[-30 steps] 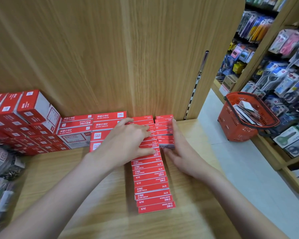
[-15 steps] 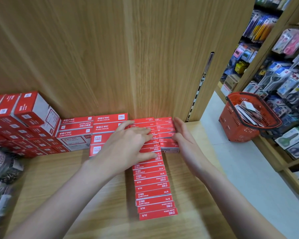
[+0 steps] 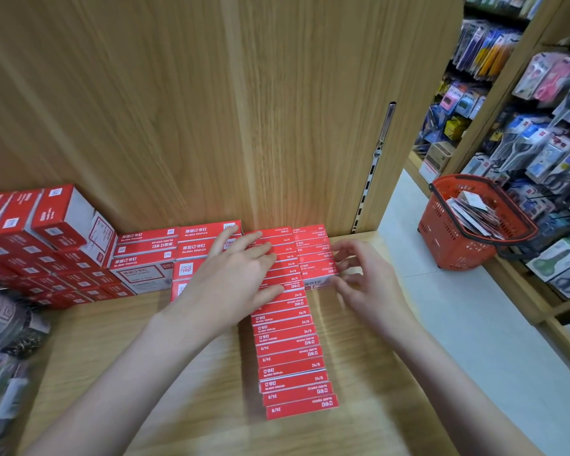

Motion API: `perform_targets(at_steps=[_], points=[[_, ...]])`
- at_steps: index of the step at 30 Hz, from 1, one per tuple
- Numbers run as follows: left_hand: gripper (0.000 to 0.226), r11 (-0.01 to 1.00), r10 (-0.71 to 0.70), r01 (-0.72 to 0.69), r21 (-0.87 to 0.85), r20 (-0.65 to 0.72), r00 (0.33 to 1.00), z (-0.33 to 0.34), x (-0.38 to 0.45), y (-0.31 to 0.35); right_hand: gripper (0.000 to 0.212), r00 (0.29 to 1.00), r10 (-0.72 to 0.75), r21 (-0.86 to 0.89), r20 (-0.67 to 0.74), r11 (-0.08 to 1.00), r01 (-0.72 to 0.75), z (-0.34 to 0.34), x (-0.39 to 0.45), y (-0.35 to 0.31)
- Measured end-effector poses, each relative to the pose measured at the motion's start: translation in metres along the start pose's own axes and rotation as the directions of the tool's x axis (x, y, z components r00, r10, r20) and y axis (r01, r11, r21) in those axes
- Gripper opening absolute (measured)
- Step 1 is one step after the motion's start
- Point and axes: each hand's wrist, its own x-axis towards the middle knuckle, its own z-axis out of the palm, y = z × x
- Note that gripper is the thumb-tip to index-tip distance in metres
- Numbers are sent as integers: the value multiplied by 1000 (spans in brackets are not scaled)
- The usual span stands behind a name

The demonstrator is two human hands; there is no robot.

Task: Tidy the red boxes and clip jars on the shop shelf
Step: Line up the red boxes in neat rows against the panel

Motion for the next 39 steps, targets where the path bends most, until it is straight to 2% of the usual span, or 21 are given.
perform_targets(at_steps=[5, 8, 10, 15, 18, 22, 26, 30, 33, 36, 39], points=[[52, 1000, -23, 23, 1, -18, 1000, 1, -5, -3, 43, 998, -41, -106, 39, 993, 45, -2, -1, 2], [51, 997, -26, 29, 68, -50, 998, 3, -9, -4, 50, 993, -98, -163, 68, 981, 108, -2, 1, 1], [54, 997, -28, 33, 65, -73, 997, 1, -12, -3, 46, 987, -143, -215, 71, 964, 155, -1, 4, -1], [49, 999, -51, 53, 7, -126, 991, 5, -21, -4, 22, 976, -189, -313, 107, 925, 213, 1, 4, -5], [47, 997, -71, 69, -21, -148, 986, 6, -24, -1, 20, 974, -193, -313, 118, 924, 221, 0, 3, -7], [44, 991, -110, 88, -96, -253, 961, 5, -32, -5, 22, 969, -171, -322, 178, 920, 222, -7, 5, -11], [62, 970, -166, 94, -222, -333, 928, 3, -51, -14, 25, 963, -166, -373, 211, 897, 236, -16, 8, -18], [77, 948, -245, 143, -284, -365, 898, 2, -66, -25, 23, 951, -242, -293, 190, 911, 290, -14, 13, -39], [84, 932, -308, 215, -290, -331, 892, 7, -74, -35, 34, 912, -259, -216, 318, 917, 335, 2, 16, -59], [74, 932, -324, 239, -273, -332, 886, 15, -82, -39, 48, 851, -329, -132, 410, 901, 413, 23, 18, -72], [59, 928, -335, 225, -298, -402, 852, 22, -83, -40, 54, 838, -357, -94, 412, 898, 429, 41, 19, -74]])
